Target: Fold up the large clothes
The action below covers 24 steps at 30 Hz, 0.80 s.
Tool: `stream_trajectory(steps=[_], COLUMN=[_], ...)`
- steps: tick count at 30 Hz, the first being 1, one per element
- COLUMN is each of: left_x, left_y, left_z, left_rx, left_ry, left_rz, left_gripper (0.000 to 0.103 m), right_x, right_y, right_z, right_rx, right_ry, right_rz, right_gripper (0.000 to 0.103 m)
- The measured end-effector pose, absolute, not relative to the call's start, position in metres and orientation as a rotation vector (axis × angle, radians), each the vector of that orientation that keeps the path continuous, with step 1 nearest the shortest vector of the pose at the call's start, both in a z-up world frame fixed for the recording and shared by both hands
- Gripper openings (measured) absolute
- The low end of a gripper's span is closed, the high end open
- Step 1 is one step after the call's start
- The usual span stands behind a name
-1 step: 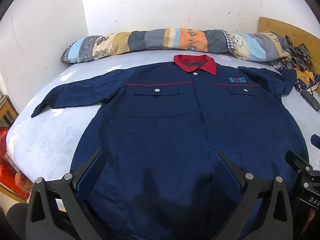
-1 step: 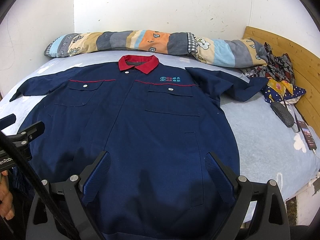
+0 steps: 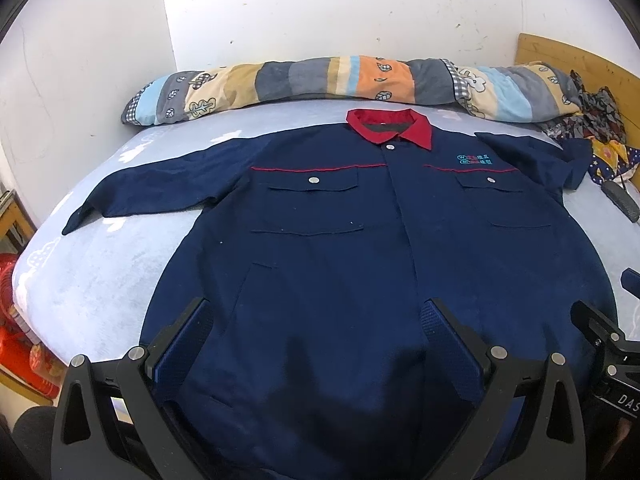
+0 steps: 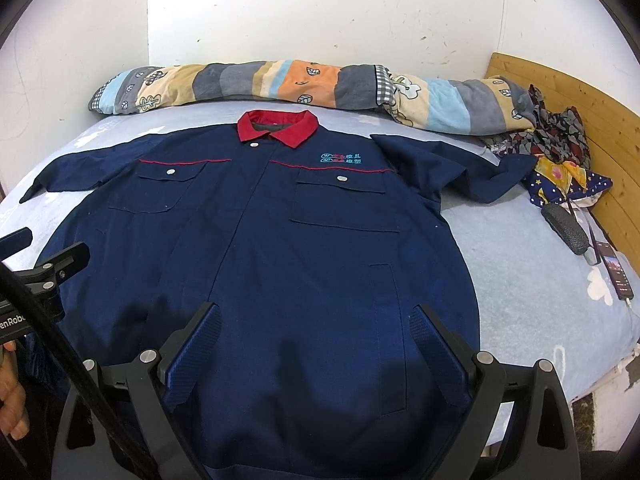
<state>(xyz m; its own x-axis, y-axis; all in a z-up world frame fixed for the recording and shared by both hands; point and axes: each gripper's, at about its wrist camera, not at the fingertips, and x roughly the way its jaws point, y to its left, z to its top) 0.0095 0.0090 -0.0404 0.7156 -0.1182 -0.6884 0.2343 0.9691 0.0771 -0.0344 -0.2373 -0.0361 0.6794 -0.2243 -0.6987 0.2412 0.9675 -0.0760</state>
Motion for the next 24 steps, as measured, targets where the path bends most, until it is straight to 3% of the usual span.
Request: stream_trajectory(steps=[24], left_x=[0.008], left_y=[0.011], left_z=[-0.04], left_rx=[0.169], left_ry=[0.751], left_rz=[-0.196], left_gripper=[0.103], right_x=[-0.035], right_y=[-0.254], right_z=[-0.028], right_rx=[0.104], right_ry=[0.785], right_rz=[-0.248], right_gripper=[0.097])
